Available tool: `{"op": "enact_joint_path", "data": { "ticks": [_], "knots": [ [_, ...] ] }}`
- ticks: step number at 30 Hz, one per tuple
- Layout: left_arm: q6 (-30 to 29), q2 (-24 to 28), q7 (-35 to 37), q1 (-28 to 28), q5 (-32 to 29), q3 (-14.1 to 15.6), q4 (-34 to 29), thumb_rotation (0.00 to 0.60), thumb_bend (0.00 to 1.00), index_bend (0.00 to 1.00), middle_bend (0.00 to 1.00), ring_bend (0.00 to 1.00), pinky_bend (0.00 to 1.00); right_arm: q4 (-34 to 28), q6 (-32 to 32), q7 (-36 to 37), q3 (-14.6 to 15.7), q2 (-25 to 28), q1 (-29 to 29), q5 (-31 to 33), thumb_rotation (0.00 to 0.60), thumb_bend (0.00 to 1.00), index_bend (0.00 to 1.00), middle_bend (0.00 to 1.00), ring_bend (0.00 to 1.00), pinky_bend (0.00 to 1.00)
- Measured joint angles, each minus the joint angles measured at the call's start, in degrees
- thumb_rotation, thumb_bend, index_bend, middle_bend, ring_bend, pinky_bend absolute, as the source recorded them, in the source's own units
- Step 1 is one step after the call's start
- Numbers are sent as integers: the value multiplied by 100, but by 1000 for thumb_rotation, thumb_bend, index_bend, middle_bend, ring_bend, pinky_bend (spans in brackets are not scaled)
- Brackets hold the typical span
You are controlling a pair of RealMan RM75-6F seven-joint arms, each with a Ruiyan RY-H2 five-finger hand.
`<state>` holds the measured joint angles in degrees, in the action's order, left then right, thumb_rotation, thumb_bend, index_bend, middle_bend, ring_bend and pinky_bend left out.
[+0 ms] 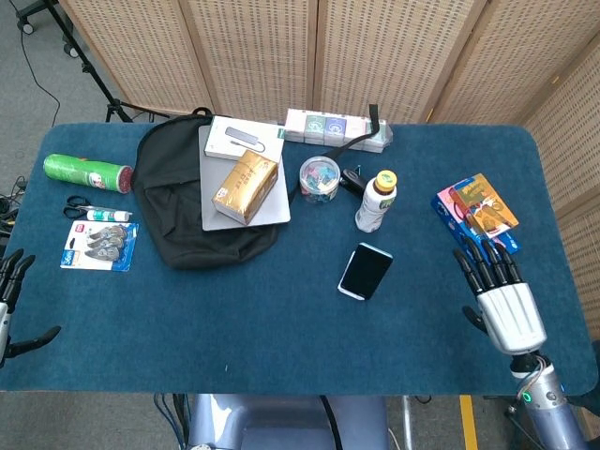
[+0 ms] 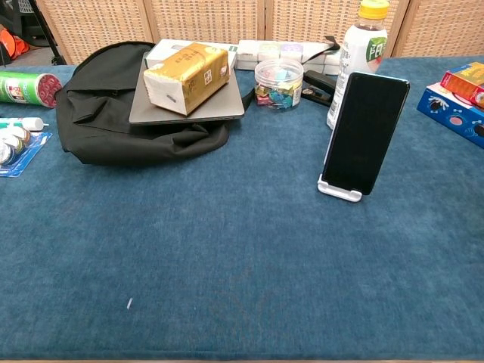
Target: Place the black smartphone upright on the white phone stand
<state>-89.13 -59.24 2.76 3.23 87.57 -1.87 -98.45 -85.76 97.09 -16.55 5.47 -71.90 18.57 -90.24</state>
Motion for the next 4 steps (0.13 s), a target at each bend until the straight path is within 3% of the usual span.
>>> {"op": "enact_joint_path", "data": {
  "ticks": [4],
  "knots": [
    [-4,-13,-9,-3,8,-5,20,600,0,6,0,0,1,-136,2,260,93,26,-288,114,600,0,0,0,0,55]
  ]
}}
